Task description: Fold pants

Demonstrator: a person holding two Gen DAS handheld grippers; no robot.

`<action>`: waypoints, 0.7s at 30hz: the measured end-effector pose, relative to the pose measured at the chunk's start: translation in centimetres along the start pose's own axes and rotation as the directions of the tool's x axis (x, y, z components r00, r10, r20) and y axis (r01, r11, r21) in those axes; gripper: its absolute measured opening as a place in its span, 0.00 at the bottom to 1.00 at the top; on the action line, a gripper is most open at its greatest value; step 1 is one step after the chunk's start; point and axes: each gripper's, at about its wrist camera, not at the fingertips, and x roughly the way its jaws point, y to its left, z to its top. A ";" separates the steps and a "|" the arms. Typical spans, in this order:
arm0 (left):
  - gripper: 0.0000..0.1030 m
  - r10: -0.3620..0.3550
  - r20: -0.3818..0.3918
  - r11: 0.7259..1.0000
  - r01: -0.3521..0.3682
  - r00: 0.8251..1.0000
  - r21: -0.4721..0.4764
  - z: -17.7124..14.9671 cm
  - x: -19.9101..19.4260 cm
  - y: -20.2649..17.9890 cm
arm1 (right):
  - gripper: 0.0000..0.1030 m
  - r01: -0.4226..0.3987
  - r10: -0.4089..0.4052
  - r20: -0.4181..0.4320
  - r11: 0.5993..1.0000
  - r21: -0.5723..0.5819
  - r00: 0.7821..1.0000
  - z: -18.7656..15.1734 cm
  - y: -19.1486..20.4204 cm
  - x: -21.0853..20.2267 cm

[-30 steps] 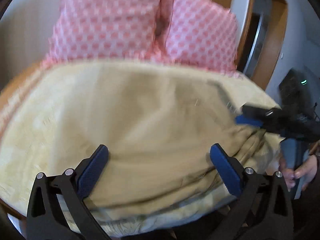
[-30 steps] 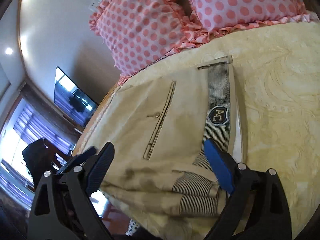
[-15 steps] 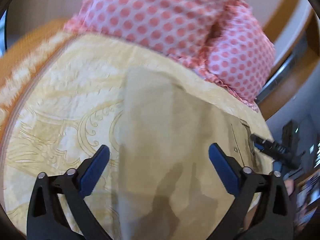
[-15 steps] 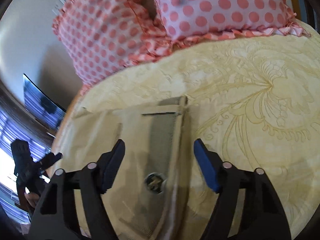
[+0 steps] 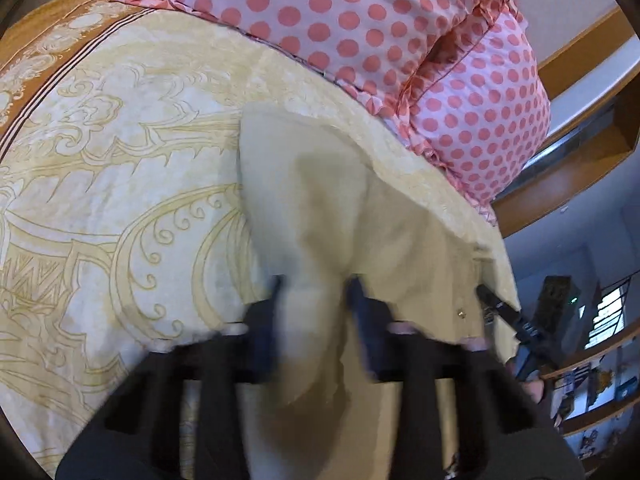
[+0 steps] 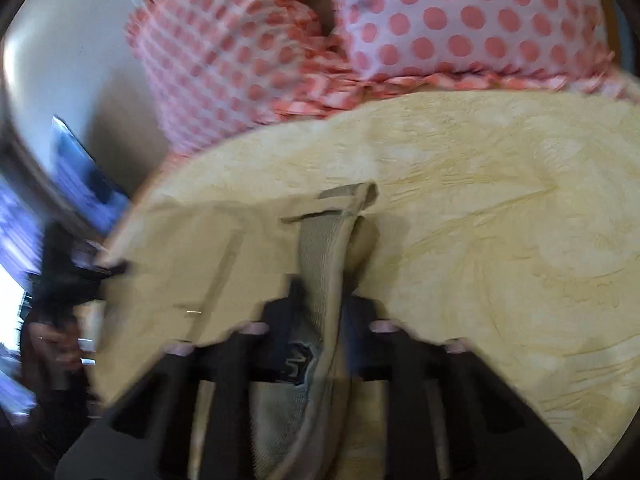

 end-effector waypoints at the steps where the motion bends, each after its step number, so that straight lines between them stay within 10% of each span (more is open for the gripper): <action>1: 0.26 -0.007 0.001 1.000 0.007 1.000 -0.006 0.0 -0.1 0.2 | 0.13 0.016 -0.016 0.000 1.000 -0.018 1.000 0.0 0.2 0.2; 6: 0.30 -0.009 -0.014 1.000 0.009 1.000 -0.024 0.0 0.0 0.5 | 0.48 0.024 -0.024 -0.045 1.000 0.002 0.999 0.5 0.2 1.4; 9: 0.28 0.036 0.000 0.999 -0.036 0.999 0.020 -0.4 0.1 -0.4 | 0.13 0.010 -0.012 -0.041 0.999 -0.047 0.999 -0.1 1.0 1.3; 13: 0.09 0.049 0.026 0.998 -0.050 0.998 0.048 -0.4 -0.7 -1.1 | 0.10 -0.032 0.031 -0.021 0.999 -0.037 0.999 0.7 1.1 0.0; 21: 0.06 0.080 0.144 0.988 -0.098 0.986 0.123 5.4 -0.5 -4.4 | 0.09 0.033 -0.019 0.106 0.991 -0.127 0.994 7.6 2.5 -0.1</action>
